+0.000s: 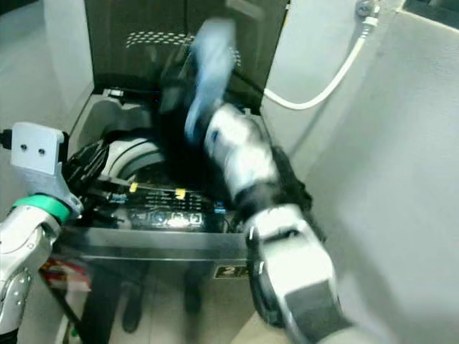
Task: Clothes washing
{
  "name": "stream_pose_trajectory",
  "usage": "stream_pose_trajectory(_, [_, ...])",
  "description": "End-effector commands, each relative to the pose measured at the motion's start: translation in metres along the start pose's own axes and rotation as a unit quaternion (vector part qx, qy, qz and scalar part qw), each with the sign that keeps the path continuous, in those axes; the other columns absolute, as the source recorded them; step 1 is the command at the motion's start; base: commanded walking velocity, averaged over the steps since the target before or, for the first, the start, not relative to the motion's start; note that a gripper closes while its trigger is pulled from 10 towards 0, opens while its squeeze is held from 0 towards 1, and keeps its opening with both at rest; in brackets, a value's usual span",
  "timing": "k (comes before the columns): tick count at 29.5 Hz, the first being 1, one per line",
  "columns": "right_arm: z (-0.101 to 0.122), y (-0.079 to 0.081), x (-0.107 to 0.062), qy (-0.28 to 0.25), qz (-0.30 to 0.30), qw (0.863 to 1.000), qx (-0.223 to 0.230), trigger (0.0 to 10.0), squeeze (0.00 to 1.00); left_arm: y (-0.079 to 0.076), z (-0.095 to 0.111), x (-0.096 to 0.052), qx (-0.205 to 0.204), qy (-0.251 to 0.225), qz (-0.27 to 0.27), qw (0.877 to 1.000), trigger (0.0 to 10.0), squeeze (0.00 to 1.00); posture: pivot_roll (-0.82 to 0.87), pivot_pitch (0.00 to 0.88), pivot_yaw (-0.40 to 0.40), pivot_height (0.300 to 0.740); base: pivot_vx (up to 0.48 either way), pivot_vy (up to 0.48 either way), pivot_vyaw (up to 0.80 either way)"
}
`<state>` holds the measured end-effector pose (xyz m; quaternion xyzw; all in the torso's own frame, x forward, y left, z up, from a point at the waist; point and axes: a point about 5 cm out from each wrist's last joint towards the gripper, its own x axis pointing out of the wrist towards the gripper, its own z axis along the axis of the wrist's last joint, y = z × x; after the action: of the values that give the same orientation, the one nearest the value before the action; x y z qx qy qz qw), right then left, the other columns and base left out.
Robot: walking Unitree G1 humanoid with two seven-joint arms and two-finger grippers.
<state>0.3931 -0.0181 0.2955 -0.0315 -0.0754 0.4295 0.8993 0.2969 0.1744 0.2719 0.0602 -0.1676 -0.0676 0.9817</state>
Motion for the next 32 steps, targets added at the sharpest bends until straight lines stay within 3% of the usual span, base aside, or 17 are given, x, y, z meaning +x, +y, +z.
stream_pose_trajectory(1, [0.012, 0.005, 0.001, -0.012, 0.023, 0.999, -0.042, 10.0, 0.0, -0.004, -0.003, -0.002, 0.003, 0.009, -0.012, 1.0, 10.0, 0.0, 0.08, 0.046, -0.064, 0.74, 0.0, 0.0, 0.0])
stream_pose_trajectory(3, [-0.005, 0.01, 0.003, 0.004, 0.025, 0.999, -0.035, 10.0, 0.0, -0.005, -0.003, -0.001, 0.003, 0.009, -0.017, 1.0, 10.0, 0.0, 0.08, 0.047, -0.062, 0.74, 0.0, 0.0, 0.0])
stream_pose_trajectory(10, [-0.004, 0.008, 0.007, 0.009, 0.01, 1.0, -0.029, 10.0, 0.0, -0.009, -0.007, -0.001, 0.002, 0.026, -0.041, 0.999, 10.0, 0.0, 0.08, 0.047, -0.063, 0.74, 0.0, 0.0, 0.0])
stream_pose_trajectory(15, [0.005, 0.011, 0.015, 0.025, 0.009, 0.998, -0.065, 10.0, 0.0, -0.014, -0.01, -0.002, -0.012, 0.043, -0.083, 0.996, 10.0, 0.0, 0.07, 0.052, -0.05, 0.74, 0.0, 0.0, 0.0])
stream_pose_trajectory(16, [0.037, 0.015, 0.024, -0.026, -0.001, 0.998, -0.065, 10.0, 0.0, -0.015, -0.009, -0.001, -0.013, 0.046, -0.092, 0.995, 10.0, 0.0, 0.07, 0.052, -0.05, 0.74, 0.0, 0.0, 0.0])
stream_pose_trajectory(18, [0.049, 0.018, 0.027, -0.049, -0.003, 0.997, -0.059, 10.0, 0.0, -0.015, -0.01, -0.001, -0.014, 0.048, -0.095, 0.994, 10.0, 0.0, 0.07, 0.052, -0.05, 0.74, 0.0, 0.0, 0.0])
stream_pose_trajectory(19, [0.075, 0.022, 0.031, -0.095, 0.006, 0.995, -0.024, 10.0, 0.0, -0.019, -0.01, -0.002, -0.012, 0.05, -0.107, 0.993, 10.0, 0.0, 0.07, 0.055, -0.051, 0.74, 0.0, 0.0, 0.0])
stream_pose_trajectory(21, [0.08, 0.023, 0.031, -0.104, 0.008, 0.994, -0.017, 10.0, 0.0, -0.02, -0.01, -0.002, -0.011, 0.051, -0.111, 0.993, 10.0, 0.0, 0.07, 0.055, -0.051, 0.74, 0.0, 0.0, 0.0])
stream_pose_trajectory(22, [0.082, 0.028, 0.034, -0.09, 0.029, 0.995, -0.026, 10.0, 0.04, -0.022, -0.011, -0.003, -0.013, 0.054, -0.118, 0.991, 10.0, 0.0, 0.07, 0.055, -0.056, 0.74, 0.0, 0.0, 0.0])
stream_pose_trajectory(23, [0.076, 0.034, 0.036, -0.049, 0.061, 0.996, -0.048, 10.0, 0.37, -0.023, -0.013, -0.004, -0.017, 0.062, -0.123, 0.99, 10.0, 0.0, 0.08, 0.056, -0.058, 0.74, 0.0, 0.0, 0.0])
stream_pose_trajectory(24, [0.076, 0.034, 0.036, -0.049, 0.061, 0.996, -0.048, 10.0, 0.37, -0.023, -0.013, -0.004, -0.017, 0.062, -0.123, 0.99, 10.0, 0.0, 0.08, 0.056, -0.058, 0.74, 0.0, 0.0, 0.0])
stream_pose_trajectory(27, [0.053, 0.041, 0.038, 0.06, 0.118, 0.985, -0.112, 10.0, 0.35, -0.023, -0.016, -0.005, -0.017, 0.084, -0.128, 0.988, 10.0, 0.0, 0.09, 0.058, -0.066, 0.74, 0.0, 0.0, 0.0])
stream_pose_trajectory(30, [0.044, 0.039, 0.035, 0.089, 0.132, 0.979, -0.125, 10.0, 0.37, -0.015, -0.015, -0.003, -0.011, 0.09, -0.11, 0.99, 10.0, 0.0, 0.09, 0.058, -0.068, 0.74, 0.0, 0.0, 0.0])
stream_pose_trajectory(31, [0.039, 0.036, 0.033, 0.105, 0.136, 0.977, -0.124, 10.0, 0.82, -0.006, -0.011, -0.001, -0.001, 0.085, -0.091, 0.992, 10.0, 0.0, 0.1, 0.059, -0.071, 0.74, 0.0, 0.0, 0.0])
stream_pose_trajectory(32, [0.038, 0.035, 0.032, 0.108, 0.133, 0.977, -0.123, 10.0, 0.82, -0.003, -0.009, -0.001, 0.004, 0.082, -0.086, 0.993, 10.0, 0.0, 0.1, 0.059, -0.071, 0.74, 0.0, 0.0, 0.0])
